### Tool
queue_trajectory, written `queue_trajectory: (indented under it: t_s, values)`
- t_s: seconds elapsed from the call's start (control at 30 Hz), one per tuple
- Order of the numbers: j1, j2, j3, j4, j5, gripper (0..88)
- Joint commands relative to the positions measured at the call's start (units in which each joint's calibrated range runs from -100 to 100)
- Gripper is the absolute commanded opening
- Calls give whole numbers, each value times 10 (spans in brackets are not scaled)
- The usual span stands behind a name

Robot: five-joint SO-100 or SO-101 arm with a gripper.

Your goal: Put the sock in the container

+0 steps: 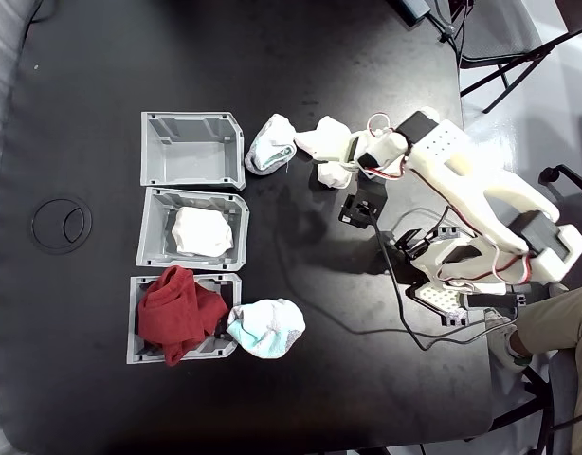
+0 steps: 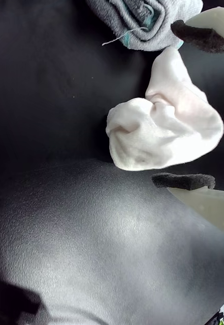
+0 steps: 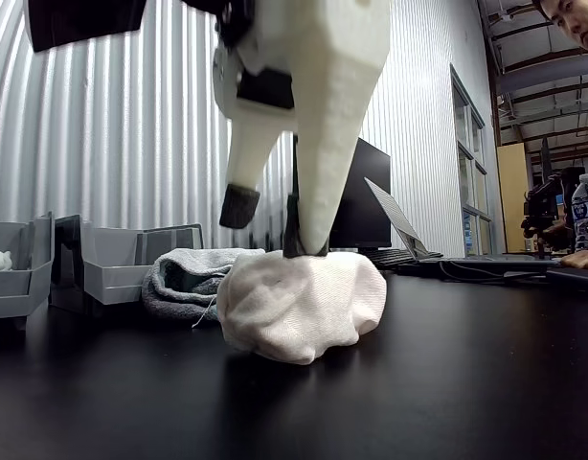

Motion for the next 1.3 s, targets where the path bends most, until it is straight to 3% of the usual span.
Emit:
queue_trajectory:
  t_s: [0.0,0.3,0.7,0.97,1.27]
  values:
    - [2,44,-73,5,0,404]
    - [5,153,-150,8,0,384]
    - [11,160,-153,12,2,10]
    - [0,128,-192,54,0,14]
    - [-98,15,-279,145,-2,14]
